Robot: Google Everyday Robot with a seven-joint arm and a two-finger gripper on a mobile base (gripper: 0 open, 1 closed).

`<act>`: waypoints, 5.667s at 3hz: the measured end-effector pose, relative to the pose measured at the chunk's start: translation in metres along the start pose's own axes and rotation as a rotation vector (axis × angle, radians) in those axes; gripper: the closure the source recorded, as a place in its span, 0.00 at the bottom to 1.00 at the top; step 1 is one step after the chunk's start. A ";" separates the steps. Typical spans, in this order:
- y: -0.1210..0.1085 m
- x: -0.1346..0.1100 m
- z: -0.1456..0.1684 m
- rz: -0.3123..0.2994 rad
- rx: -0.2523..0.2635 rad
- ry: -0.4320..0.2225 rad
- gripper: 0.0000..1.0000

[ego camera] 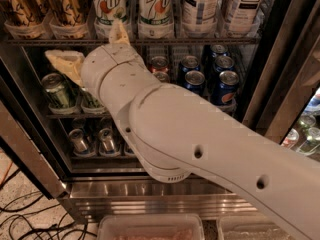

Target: Pick orange can from top shelf of fridge

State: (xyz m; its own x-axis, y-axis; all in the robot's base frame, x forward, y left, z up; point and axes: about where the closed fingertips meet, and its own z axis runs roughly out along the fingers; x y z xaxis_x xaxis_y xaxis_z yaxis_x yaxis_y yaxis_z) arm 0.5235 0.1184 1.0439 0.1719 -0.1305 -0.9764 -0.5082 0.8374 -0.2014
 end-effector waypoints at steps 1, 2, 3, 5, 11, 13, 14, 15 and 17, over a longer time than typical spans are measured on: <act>0.000 0.000 0.000 0.000 0.000 0.000 0.39; 0.000 0.000 0.000 0.000 0.000 0.000 0.40; 0.000 0.000 0.000 0.000 0.000 0.000 0.31; 0.002 -0.003 0.002 0.008 -0.014 -0.016 0.35; -0.007 -0.008 0.066 0.071 -0.051 -0.103 0.29; -0.010 -0.011 0.088 0.073 -0.072 -0.106 0.28; -0.017 -0.009 0.098 0.079 -0.063 -0.103 0.28; -0.017 -0.009 0.104 0.079 -0.070 -0.099 0.28; -0.015 -0.009 0.107 0.080 -0.072 -0.090 0.28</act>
Offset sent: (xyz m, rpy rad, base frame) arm 0.0000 0.0000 0.0000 0.0000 0.0000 0.0000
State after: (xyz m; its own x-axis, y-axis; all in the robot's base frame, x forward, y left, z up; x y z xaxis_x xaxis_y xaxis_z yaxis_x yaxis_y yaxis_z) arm 0.6206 0.1638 1.0637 0.2016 -0.0144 -0.9794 -0.5816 0.8028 -0.1315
